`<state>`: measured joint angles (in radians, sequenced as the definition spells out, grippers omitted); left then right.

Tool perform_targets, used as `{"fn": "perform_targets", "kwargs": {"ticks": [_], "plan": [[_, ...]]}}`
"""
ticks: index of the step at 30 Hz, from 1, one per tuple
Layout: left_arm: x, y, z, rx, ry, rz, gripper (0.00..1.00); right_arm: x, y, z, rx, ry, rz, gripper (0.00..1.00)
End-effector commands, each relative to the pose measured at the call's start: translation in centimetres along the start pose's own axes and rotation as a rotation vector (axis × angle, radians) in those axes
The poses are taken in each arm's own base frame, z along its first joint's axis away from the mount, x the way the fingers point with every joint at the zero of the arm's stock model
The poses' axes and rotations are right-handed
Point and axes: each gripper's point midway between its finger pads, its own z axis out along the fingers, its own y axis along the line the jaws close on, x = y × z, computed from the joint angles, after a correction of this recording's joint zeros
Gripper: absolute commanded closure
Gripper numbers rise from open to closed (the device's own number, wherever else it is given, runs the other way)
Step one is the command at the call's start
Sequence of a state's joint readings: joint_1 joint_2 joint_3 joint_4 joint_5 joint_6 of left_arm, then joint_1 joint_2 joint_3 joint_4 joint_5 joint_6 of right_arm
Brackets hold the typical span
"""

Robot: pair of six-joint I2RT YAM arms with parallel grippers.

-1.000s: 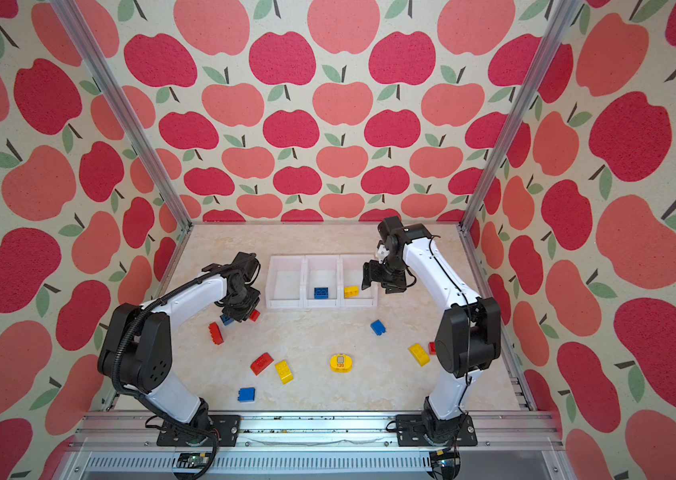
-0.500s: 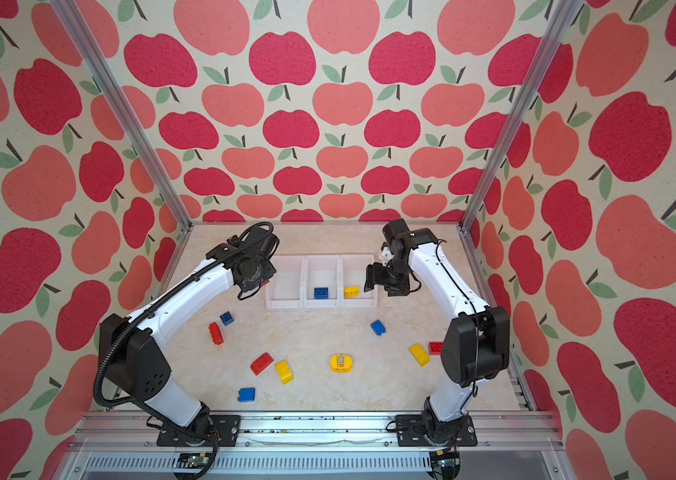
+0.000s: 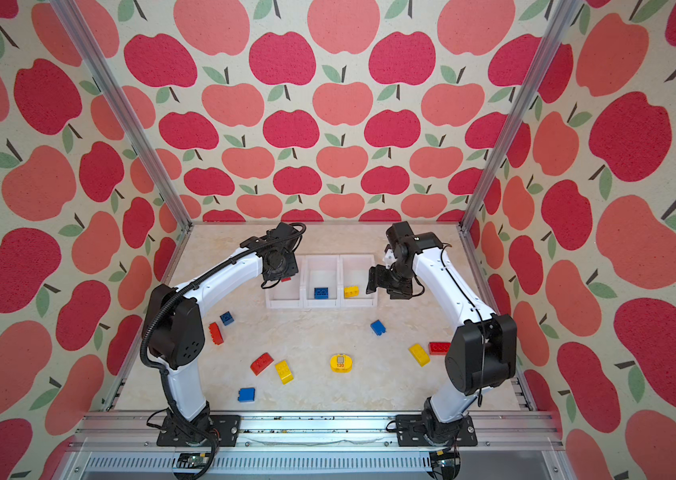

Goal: Sort the legos into containers by color
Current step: 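Carry the red brick into the compartment nearest the left arm and release, then lift the left gripper from the bin while the right gripper moves over the blue brick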

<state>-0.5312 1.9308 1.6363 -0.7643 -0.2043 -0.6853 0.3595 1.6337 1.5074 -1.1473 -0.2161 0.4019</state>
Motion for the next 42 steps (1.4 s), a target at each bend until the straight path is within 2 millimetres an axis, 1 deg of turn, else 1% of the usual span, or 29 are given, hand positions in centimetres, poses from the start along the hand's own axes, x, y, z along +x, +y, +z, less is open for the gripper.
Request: {"fn": "perform_targets", "kwargs": {"ticks": [1,5,9,18,23,30,37,42], "plan": [[-0.2,-1.1,0.6,0.03,0.016,0.058,0.74,0.4,-0.1,-0.6,-0.011,-0.015,0.023,0.21],[0.5,-0.7,2.3,0.016,0.058,0.056,0.74,0.7,-0.2,-0.5,-0.01,-0.01,0.025,0.21],[1.0,-0.6,3.3,0.014,0.083,0.052,0.72,1.0,-0.5,-0.2,-0.003,-0.002,0.026,0.21],[1.5,-0.4,3.6,0.011,0.103,0.043,0.52,1.4,-1.1,0.3,0.0,0.01,0.028,0.21],[1.4,-0.4,3.2,0.011,0.094,0.042,0.46,1.6,-1.4,0.6,0.004,0.016,0.018,0.21],[0.9,-0.7,1.9,0.022,0.066,0.043,0.41,2.0,-2.0,1.3,0.019,0.022,-0.008,0.21],[0.0,-1.2,-0.3,0.052,0.01,0.037,0.37,1.9,-2.9,2.2,0.054,0.005,-0.068,0.21],[-0.3,-1.3,-2.2,0.089,-0.019,0.002,0.31,2.2,-3.6,3.3,0.104,-0.006,-0.158,0.21]]}}
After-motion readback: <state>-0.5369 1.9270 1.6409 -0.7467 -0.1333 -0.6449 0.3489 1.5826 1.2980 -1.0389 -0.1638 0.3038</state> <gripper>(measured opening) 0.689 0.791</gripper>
